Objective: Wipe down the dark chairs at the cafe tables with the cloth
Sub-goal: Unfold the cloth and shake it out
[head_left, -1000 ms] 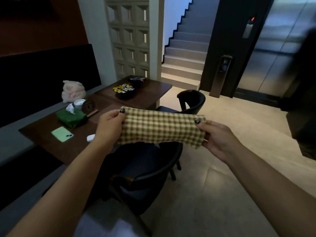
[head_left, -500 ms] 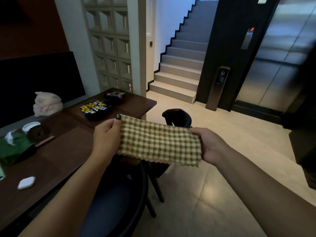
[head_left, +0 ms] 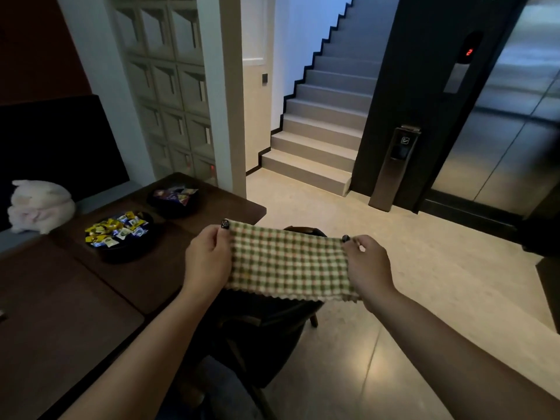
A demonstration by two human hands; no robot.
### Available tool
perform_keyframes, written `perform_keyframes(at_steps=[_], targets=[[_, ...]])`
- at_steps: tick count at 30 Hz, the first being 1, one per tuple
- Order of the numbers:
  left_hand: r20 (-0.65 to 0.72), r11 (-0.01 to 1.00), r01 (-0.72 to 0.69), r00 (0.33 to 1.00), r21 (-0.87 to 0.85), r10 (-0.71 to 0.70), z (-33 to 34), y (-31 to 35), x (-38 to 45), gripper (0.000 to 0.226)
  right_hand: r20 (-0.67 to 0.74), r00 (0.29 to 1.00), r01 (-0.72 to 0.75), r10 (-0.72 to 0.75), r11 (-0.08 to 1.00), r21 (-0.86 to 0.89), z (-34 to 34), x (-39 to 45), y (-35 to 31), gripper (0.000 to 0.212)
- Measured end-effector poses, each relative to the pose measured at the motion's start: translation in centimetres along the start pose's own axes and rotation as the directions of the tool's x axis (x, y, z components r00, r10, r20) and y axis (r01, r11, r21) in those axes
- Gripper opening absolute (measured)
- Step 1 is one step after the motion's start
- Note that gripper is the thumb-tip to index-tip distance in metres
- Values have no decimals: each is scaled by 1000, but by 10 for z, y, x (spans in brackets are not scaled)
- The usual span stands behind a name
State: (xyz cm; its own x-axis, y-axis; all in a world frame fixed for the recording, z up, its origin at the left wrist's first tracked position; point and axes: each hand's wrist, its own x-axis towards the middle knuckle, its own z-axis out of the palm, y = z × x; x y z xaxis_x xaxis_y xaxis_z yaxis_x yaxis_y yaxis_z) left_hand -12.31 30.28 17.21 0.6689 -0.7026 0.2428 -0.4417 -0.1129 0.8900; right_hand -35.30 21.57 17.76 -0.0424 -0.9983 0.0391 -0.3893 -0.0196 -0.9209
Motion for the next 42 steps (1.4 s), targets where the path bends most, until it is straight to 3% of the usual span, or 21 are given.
perform_keyframes(at_steps=[5, 9, 17, 25, 35, 42], targets=[[-27, 997, 70, 997, 19, -69, 57, -8, 48, 27, 42, 997, 67, -65, 996, -53, 14, 90, 14, 21], [-131, 987, 155, 980, 48, -148, 116, -18, 88, 28, 170, 976, 147, -134, 987, -70, 35, 185, 23, 22], [-350, 925, 372, 879, 78, -324, 180, -35, 133, 29, 472, 835, 372, -283, 922, -107, 97, 325, 19, 13], [-516, 864, 490, 773, 117, -369, 173, -102, 186, 22, 675, 639, 562, -369, 823, -81, 227, 373, 20, 13], [-527, 748, 654, 678, 114, -512, 179, -207, 273, 13, 763, 557, 617, -327, 779, -117, 383, 430, 32, 15], [-569, 703, 706, 613, 82, -548, 190, -268, 308, 10, 796, 536, 583, -281, 805, -108, 466, 452, 62, 22]])
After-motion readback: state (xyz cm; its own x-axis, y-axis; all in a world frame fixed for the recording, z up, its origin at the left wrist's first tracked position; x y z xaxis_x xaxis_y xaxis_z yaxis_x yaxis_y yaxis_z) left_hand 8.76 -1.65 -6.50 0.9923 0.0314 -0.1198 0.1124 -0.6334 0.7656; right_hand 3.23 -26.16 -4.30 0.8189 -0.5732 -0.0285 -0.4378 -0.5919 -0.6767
